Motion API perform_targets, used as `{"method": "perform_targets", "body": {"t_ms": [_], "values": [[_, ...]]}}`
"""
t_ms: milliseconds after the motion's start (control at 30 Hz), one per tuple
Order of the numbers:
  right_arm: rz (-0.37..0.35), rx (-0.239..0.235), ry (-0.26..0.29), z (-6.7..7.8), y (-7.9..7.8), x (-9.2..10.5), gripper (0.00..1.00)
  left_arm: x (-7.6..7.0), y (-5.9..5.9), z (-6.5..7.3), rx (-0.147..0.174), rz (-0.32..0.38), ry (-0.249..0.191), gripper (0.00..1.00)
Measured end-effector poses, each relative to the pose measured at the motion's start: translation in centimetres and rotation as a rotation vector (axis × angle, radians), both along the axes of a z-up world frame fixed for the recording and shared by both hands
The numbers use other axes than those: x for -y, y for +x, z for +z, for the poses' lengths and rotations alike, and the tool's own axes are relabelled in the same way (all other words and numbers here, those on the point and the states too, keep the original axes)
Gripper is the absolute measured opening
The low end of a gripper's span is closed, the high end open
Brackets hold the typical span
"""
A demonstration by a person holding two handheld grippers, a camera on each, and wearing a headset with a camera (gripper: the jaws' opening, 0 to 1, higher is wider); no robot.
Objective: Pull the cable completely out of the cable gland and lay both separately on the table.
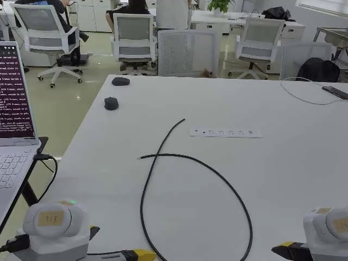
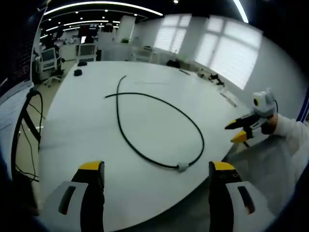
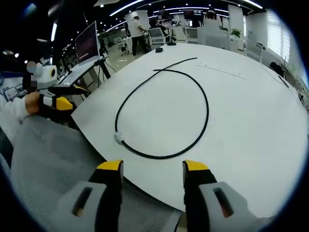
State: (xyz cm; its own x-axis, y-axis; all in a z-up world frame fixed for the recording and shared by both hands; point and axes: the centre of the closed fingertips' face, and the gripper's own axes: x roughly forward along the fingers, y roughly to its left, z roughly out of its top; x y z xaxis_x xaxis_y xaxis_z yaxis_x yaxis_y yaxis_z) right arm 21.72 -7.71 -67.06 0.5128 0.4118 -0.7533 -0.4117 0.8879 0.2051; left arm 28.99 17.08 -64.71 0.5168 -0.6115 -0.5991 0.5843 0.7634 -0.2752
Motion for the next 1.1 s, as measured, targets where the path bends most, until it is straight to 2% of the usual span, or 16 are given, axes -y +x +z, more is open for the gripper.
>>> {"method": "perform_targets", "body": {"t_ms": [1100], "values": [[0.018, -0.018, -0.004, -0.34, -0.23, -0.13, 0.51, -0.01, -0.05, -0.11, -0.009, 0.003, -0.006, 0.88]]}}
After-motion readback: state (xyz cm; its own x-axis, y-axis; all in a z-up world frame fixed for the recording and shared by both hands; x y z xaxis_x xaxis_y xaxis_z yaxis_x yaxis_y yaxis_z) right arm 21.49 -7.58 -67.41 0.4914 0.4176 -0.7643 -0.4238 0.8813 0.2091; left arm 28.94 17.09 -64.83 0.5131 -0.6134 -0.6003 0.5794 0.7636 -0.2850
